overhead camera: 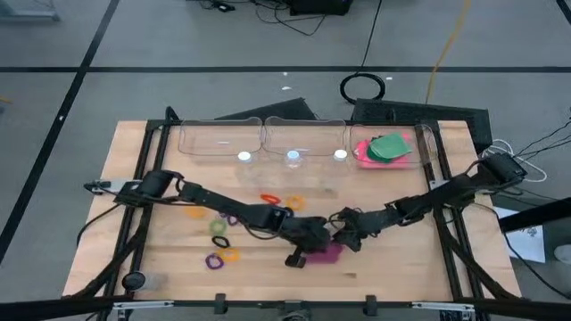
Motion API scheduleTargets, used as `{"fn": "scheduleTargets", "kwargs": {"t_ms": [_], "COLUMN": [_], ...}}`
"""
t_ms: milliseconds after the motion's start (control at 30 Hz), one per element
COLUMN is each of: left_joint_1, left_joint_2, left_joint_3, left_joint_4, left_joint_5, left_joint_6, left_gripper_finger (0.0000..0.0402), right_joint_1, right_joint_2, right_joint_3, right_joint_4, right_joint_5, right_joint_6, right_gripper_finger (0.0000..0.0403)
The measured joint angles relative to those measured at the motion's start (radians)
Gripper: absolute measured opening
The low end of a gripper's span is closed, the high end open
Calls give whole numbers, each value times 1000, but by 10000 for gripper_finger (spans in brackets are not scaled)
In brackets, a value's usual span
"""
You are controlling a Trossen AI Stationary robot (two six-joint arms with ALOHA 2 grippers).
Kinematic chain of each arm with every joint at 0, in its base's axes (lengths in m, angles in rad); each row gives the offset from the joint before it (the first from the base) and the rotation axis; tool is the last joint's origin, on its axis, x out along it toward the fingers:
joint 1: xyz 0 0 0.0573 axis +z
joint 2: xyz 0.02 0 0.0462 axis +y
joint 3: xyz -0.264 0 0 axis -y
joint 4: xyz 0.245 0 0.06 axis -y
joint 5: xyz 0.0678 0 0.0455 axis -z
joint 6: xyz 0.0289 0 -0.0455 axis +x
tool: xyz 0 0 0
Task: Pick & Place Sports Items
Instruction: Fold the violet microfiber towel
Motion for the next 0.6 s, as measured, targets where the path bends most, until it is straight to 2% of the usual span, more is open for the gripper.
{"fn": "scheduleTargets", "kwargs": {"t_ms": [333,600], "left_joint_1": [5,7], "left_joint_2": [-32,-34], "left_joint_3": [0,1], "left_joint_4": [116,111], "left_joint_5": [-2,-2], "left_joint_6": [14,10], "left_gripper_finger": [1,10], "right_joint_1": [-29,-43], "right_joint_2": [-1,-70], "right_joint_3": [1,-4], "right_joint_4": [89,84], "right_joint_5": [7,8], "right_joint_6": [-49,-191], "right_gripper_finger": [146,146]}}
